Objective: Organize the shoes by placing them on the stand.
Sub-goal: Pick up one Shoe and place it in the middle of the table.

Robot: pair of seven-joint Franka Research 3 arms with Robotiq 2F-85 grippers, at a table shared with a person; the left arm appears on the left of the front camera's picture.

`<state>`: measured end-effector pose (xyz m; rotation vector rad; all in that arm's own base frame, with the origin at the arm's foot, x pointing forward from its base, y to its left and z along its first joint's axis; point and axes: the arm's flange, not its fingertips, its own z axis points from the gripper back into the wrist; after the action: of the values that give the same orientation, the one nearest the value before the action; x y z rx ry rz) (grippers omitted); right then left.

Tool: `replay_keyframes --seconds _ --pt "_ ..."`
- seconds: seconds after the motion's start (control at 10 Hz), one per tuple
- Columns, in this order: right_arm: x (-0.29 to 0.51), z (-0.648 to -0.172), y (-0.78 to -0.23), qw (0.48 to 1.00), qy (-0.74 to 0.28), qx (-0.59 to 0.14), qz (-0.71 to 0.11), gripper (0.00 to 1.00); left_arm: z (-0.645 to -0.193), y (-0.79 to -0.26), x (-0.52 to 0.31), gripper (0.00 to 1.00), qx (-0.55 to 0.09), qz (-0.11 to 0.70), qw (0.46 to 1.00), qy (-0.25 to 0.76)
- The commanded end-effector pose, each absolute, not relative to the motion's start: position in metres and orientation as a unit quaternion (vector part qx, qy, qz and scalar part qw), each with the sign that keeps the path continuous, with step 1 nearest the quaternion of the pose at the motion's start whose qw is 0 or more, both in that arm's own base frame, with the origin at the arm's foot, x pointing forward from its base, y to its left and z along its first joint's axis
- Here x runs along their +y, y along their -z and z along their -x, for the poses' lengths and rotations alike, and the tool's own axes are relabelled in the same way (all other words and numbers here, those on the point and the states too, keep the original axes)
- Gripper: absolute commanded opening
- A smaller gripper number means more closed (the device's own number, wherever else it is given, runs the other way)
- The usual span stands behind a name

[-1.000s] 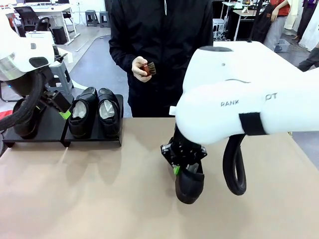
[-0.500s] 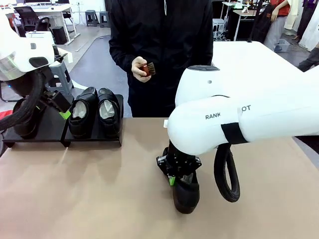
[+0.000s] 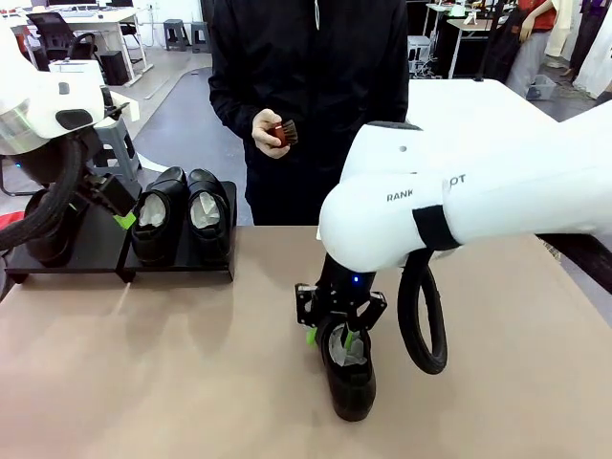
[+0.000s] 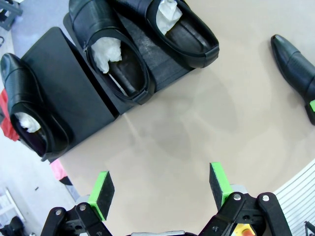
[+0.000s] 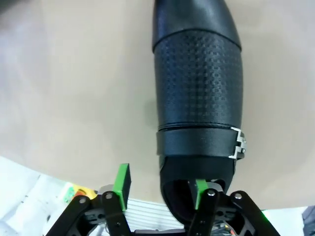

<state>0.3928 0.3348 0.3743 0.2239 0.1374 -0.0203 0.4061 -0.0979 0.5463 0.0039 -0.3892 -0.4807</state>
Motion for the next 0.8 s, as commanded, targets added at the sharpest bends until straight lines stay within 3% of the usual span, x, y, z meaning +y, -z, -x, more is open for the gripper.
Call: replay_keyframes --seconds 0.0,0.2,0.3,0.4,0.7 --pt "0.311 -0.393 -0.406 0.983 0.027 0.074 -0.165 1.0 -0.405 -0.545 -0.097 1.0 -0.197 0.006 0.952 0.234" --pt "0.29 -0.392 -0.427 0.977 0.027 0.111 -0.181 1.0 -0.405 -0.545 -0.097 1.0 -0.197 0.006 0.952 0.234" --pt "0.281 -0.396 -0.423 0.978 0.003 0.144 -0.15 1.0 -0.405 -0.545 -0.097 1.0 -0.197 0.006 0.952 0.234" --pt "0.307 -0.396 -0.421 0.981 0.033 0.087 -0.168 1.0 -0.405 -0.545 -0.097 1.0 -0.197 0.006 0.952 0.234" --pt "0.307 -0.396 -0.421 0.981 0.033 0.087 -0.168 1.0 -0.405 -0.545 -0.097 1.0 -0.197 0.006 0.952 0.234"
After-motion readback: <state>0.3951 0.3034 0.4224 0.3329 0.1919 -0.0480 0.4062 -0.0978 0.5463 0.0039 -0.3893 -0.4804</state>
